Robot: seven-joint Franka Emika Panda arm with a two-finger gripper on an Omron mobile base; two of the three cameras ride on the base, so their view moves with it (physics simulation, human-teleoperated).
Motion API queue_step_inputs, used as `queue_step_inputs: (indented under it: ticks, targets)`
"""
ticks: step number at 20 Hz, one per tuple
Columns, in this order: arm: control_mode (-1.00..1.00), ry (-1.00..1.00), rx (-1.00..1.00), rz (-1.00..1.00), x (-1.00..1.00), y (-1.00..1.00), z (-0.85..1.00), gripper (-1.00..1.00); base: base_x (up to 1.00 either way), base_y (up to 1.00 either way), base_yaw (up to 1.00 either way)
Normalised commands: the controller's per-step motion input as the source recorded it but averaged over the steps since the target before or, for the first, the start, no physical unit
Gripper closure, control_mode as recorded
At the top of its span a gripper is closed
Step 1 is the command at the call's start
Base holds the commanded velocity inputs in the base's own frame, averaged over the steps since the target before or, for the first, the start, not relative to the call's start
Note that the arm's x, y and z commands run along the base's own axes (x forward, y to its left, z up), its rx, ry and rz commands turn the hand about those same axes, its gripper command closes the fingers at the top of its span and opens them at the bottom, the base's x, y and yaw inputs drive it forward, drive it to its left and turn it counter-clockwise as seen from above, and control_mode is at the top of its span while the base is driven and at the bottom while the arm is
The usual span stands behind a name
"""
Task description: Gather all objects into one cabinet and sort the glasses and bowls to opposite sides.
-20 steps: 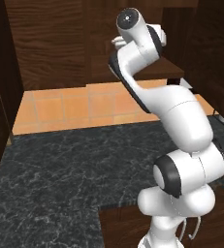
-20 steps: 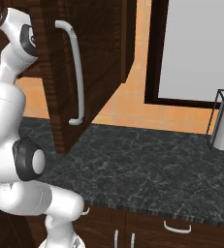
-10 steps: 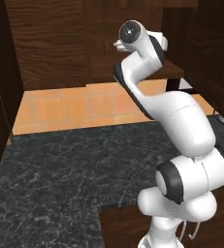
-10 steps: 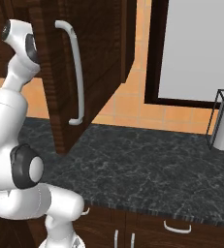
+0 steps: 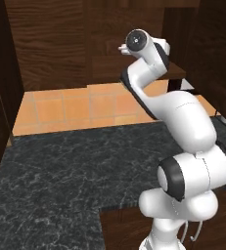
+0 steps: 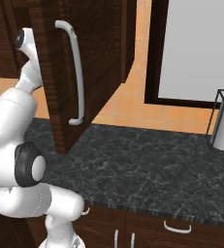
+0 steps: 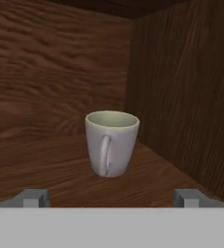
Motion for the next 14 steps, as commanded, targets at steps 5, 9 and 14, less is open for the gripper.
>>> queue_step_inputs:
  ticks: [5, 9, 14]
  targets:
    - [-1.0, 0.08, 0.04, 0.0, 0.46, -0.14, 0.0, -1.0, 0.0, 0.0, 0.0]
    - [-1.0, 0.08, 0.02, 0.0, 0.36, -0.08, 0.0, -1.0, 0.0, 0.0, 0.0]
    - [-1.0, 0.07, 0.01, 0.0, 0.32, -0.06, 0.0, -1.0, 0.0, 0.0, 0.0]
